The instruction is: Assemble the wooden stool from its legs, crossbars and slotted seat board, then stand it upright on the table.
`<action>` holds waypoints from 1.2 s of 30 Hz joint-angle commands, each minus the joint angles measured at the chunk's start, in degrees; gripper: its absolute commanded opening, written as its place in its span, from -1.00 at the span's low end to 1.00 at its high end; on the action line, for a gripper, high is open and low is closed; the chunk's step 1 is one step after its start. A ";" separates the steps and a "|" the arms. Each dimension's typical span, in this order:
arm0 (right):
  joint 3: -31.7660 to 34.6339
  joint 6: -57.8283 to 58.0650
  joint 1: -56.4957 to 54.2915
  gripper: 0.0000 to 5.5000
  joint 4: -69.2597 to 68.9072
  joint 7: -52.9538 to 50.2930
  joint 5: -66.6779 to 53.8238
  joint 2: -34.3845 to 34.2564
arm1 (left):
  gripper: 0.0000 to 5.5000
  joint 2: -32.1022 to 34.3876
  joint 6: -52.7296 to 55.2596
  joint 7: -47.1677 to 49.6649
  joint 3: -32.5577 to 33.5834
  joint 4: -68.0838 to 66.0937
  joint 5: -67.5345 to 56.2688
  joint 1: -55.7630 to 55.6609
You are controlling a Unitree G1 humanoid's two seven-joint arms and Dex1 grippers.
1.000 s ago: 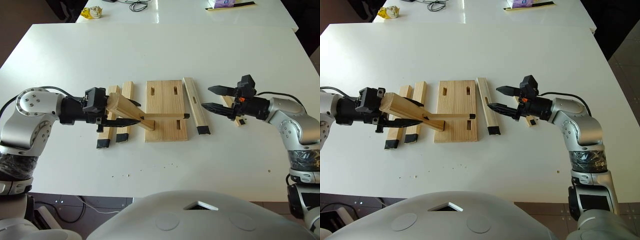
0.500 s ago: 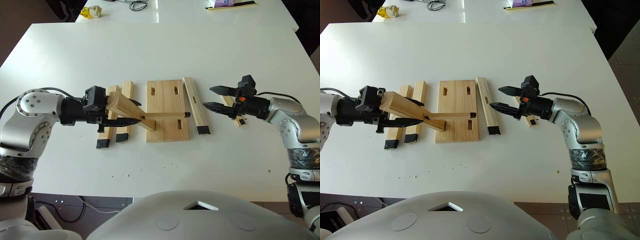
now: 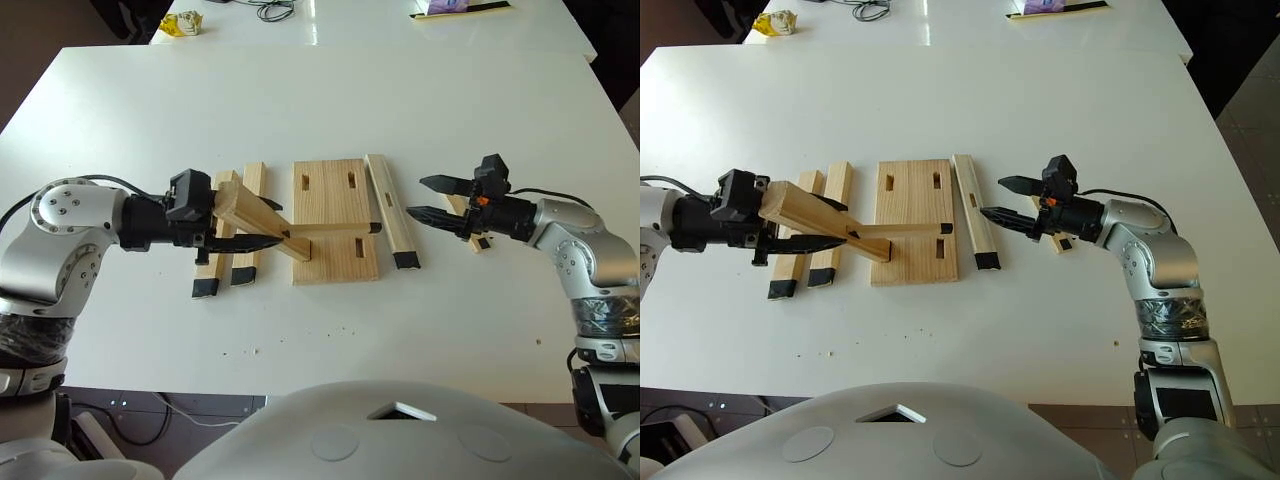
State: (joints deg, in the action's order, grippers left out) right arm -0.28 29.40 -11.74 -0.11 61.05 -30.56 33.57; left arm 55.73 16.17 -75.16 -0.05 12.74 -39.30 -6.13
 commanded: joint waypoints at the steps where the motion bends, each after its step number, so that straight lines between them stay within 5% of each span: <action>1: 0.39 -0.17 1.12 0.53 -1.33 -0.51 0.12 -0.01 | 0.06 -0.96 2.00 -0.47 -0.94 -2.35 2.23 -0.45; 6: 0.45 0.08 1.26 0.53 -1.54 -0.27 0.09 0.27 | 0.28 -2.22 2.77 0.01 0.24 -2.46 2.60 -0.95; 22: 1.60 -0.36 3.24 0.53 -2.53 -1.80 0.26 0.10 | 0.28 3.43 -1.57 -1.92 11.37 -7.67 9.76 12.25; 28: 5.67 -2.73 2.27 0.53 -1.26 -9.27 1.53 -1.88 | 0.28 -5.14 1.98 20.68 18.40 -8.74 17.16 18.33; 36: 11.27 -1.14 -3.65 0.53 -2.47 -20.68 0.65 -3.60 | 0.28 -24.82 16.10 48.62 15.57 8.10 19.37 24.30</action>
State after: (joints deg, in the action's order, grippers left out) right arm 9.52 27.32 -12.32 -2.31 43.31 -29.88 30.62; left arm 34.87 28.67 -33.21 16.23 17.39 -21.29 17.62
